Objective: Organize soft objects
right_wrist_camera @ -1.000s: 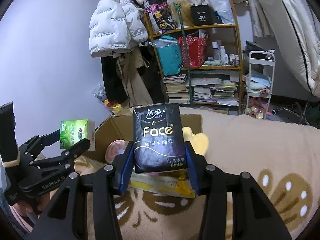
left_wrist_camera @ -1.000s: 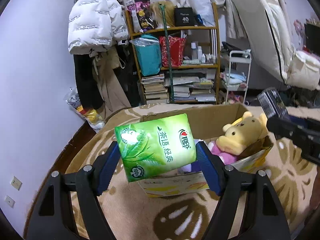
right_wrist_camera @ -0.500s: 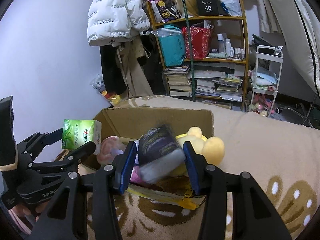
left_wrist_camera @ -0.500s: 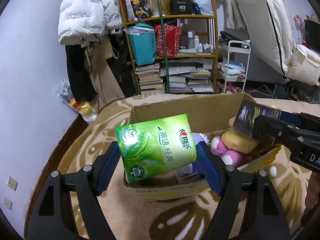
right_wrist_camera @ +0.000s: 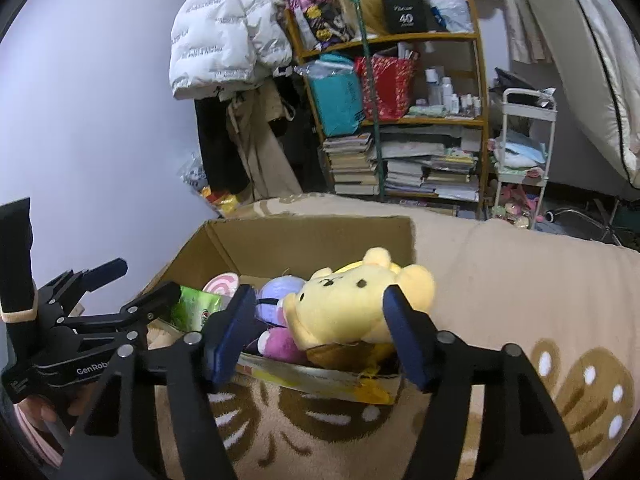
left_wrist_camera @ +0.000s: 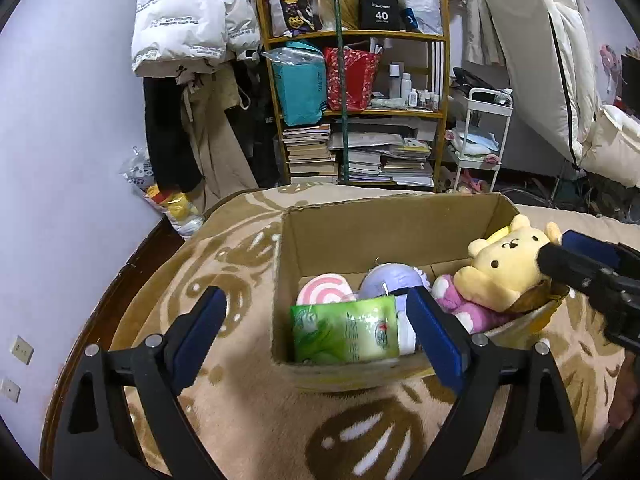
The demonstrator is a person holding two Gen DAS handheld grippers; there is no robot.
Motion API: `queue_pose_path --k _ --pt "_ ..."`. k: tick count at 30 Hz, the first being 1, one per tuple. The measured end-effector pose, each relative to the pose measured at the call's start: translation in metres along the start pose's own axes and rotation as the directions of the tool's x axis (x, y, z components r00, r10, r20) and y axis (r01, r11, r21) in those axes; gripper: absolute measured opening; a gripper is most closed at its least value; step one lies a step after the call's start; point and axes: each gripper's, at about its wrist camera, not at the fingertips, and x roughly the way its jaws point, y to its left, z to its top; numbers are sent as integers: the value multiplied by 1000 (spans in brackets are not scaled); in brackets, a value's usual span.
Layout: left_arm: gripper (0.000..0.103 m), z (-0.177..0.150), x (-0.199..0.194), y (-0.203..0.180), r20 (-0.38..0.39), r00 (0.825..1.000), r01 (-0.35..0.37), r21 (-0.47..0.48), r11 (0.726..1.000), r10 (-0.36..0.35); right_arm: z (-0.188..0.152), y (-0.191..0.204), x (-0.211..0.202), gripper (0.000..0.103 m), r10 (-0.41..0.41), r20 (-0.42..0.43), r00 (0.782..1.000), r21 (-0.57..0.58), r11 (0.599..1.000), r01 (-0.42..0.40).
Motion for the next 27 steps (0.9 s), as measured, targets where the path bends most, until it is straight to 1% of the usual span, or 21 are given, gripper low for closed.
queue_pose_path --k 2,3,4,6,8,10,12,14,22,27 --pt "91 -1 -8 3 7 1000 -14 0 1000 14 0 0 -9 86 -5 20 1000 7 1000 5" --pt "91 -1 -13 4 8 1000 -18 0 1000 18 0 1 -15 90 -10 42 999 12 1000 10" --pt "92 -1 -18 6 9 1000 -23 -3 1000 23 0 2 -23 95 -7 72 997 11 1000 7" --pt "96 -1 -28 9 14 1000 -24 -15 1000 24 2 6 -33 99 -10 100 995 -8 1000 11" --pt "97 -1 -40 10 30 999 -27 -20 999 28 2 11 -43 103 -31 127 991 -26 999 35" --pt "97 0 -52 11 44 998 -40 -6 999 40 2 14 -53 103 -47 146 988 -27 998 52" --pt "98 0 -63 10 61 996 -70 15 997 69 1 15 -62 103 -45 158 986 -22 999 50" --pt "98 0 -75 11 75 994 -84 22 996 82 1 16 -70 103 -50 164 985 -17 998 53" --pt "100 -6 -118 21 108 991 -70 -23 997 73 -4 16 -108 103 -64 211 975 7 998 64" --pt "100 -13 -145 24 141 986 -82 -25 996 84 -7 23 -130 103 -80 228 970 -22 996 87"
